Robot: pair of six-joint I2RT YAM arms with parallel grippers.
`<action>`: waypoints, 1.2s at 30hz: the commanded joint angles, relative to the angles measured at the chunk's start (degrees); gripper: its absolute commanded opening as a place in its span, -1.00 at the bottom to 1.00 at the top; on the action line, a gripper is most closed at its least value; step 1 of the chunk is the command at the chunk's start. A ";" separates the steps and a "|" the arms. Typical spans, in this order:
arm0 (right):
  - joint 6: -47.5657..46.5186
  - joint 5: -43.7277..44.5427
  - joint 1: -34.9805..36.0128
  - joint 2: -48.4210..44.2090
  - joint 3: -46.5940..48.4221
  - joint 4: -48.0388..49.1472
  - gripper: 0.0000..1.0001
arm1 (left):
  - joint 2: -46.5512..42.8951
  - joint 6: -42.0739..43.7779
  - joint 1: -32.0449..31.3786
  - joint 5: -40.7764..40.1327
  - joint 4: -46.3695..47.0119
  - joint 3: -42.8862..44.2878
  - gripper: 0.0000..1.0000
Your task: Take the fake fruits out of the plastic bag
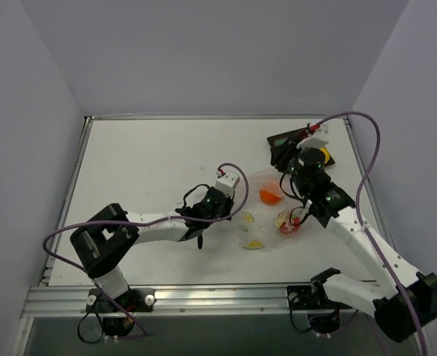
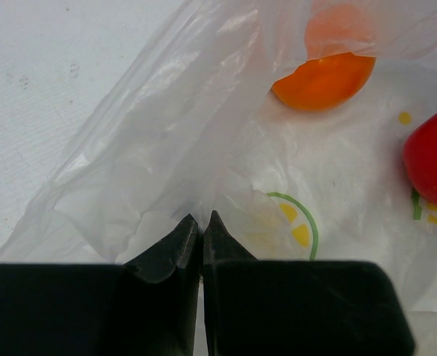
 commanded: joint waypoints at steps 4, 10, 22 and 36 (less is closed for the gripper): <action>6.09 3.97 15.23 -9.66 -12.50 -8.27 -0.56 | -2.65 -0.83 -0.56 0.05 1.77 0.55 -0.95; 8.29 7.84 18.76 -5.37 -18.39 -9.95 -0.57 | -3.79 -0.92 -0.65 -0.39 2.65 -0.33 -0.95; 13.38 19.27 16.40 12.91 -15.85 -6.88 -0.23 | -2.39 -1.44 -3.01 0.05 4.06 -0.06 -0.95; 15.76 18.84 3.91 20.64 -15.15 6.13 0.63 | -1.07 -1.80 -5.39 -0.04 5.91 0.11 -0.95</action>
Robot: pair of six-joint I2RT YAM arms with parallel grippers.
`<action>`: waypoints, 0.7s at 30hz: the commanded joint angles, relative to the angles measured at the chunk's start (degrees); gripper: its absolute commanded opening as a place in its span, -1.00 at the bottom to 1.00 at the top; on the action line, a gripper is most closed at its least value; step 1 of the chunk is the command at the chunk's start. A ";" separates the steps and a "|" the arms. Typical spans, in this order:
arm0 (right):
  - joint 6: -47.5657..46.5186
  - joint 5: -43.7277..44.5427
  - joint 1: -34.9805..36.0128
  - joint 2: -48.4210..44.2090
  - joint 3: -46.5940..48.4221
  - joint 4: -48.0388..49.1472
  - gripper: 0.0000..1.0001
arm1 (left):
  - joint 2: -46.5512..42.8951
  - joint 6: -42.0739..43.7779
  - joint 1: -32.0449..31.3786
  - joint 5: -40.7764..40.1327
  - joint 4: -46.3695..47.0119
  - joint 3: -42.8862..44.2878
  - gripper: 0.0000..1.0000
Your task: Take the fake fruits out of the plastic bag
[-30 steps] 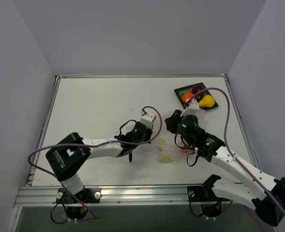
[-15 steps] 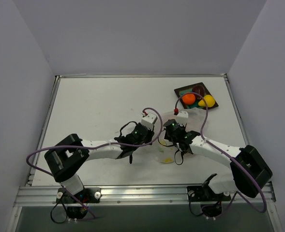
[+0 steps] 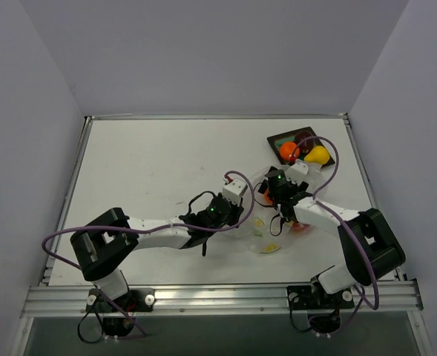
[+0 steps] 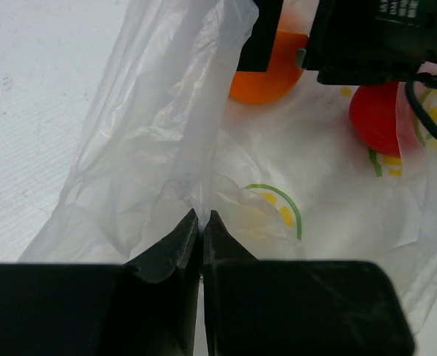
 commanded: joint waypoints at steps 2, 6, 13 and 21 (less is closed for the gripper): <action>2.76 3.52 -1.73 4.24 3.02 4.95 0.64 | 0.16 -0.70 -0.58 -0.04 2.08 1.31 -0.95; 3.73 3.16 -2.44 7.32 4.16 6.89 0.55 | 0.34 -0.53 -0.85 -0.39 1.91 1.58 -0.95; 2.41 0.45 -1.57 2.24 -0.14 8.31 -0.20 | -0.37 -0.18 -0.85 -1.18 1.64 1.40 -0.95; -3.12 -12.44 0.72 -14.61 -4.97 -3.12 -0.18 | -0.54 -0.18 -0.85 -1.79 1.47 1.32 -0.95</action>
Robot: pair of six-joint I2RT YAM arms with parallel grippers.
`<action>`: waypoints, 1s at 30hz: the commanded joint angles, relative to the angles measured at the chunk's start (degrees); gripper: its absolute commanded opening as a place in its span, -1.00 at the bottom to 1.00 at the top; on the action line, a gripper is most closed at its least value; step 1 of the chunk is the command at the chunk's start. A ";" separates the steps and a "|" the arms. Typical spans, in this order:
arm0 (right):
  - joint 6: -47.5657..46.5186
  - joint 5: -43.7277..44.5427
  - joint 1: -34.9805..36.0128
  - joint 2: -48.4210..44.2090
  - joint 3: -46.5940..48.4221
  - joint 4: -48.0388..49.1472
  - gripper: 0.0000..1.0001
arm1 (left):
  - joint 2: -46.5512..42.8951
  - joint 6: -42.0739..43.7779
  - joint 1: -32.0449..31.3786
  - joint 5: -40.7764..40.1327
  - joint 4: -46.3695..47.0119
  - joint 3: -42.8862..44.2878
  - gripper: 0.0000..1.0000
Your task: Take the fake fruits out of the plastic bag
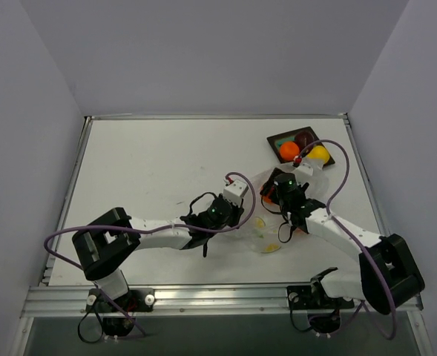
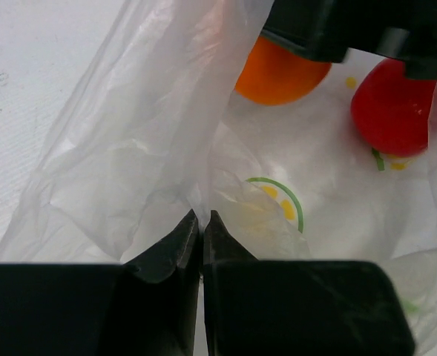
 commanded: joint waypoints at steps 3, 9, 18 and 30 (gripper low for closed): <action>-3.13 -9.56 1.64 -12.13 -2.27 -9.78 -0.17 | -1.22 -0.04 -0.28 -1.64 1.05 1.31 -0.95; -3.39 -15.62 3.84 -19.79 -1.83 -18.23 -0.17 | -1.57 0.83 0.15 -3.22 -0.70 1.75 -0.95; -4.01 -18.27 8.77 -24.99 6.60 -22.80 -0.18 | -2.98 0.13 2.80 -4.81 -1.59 0.79 -0.95; -16.66 -11.14 -2.35 -14.98 31.38 -20.00 -0.28 | -3.42 4.79 5.43 -4.02 0.70 -1.06 -0.95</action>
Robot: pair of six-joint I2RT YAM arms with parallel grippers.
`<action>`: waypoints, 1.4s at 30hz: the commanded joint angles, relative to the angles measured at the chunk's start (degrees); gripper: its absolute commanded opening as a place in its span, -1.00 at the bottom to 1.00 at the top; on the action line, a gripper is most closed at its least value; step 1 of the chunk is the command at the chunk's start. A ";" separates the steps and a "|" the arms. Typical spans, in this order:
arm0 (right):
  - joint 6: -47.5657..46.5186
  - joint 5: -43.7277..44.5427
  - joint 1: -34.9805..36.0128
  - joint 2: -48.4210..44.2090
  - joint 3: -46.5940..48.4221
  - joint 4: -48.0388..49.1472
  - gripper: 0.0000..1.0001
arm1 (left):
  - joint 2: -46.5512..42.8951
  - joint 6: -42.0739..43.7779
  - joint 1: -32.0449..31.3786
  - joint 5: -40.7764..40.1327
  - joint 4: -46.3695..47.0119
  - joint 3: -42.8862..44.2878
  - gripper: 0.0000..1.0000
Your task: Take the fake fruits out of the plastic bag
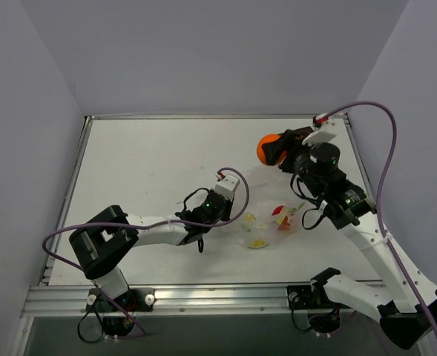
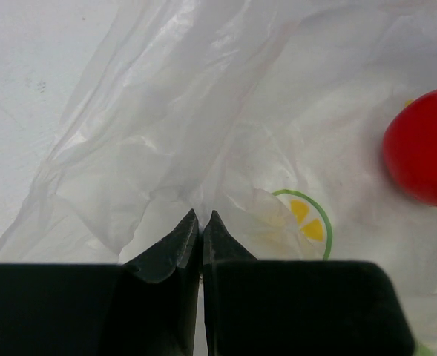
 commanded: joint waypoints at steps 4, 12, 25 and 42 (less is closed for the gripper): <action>-6.74 2.64 -16.60 9.92 5.17 5.90 -0.28 | -3.16 2.49 3.10 -0.02 2.29 -0.97 -0.95; -6.75 4.93 -25.86 24.49 2.54 14.78 -0.28 | -3.33 5.22 3.19 0.51 4.23 -2.47 -0.95; -2.19 3.78 -25.69 31.20 -9.32 24.27 -0.26 | -4.65 4.52 2.75 2.89 5.90 -3.35 -0.95; -3.23 7.13 -25.86 45.17 -3.97 31.39 -0.19 | -4.56 3.99 2.14 4.64 6.43 -3.17 -0.95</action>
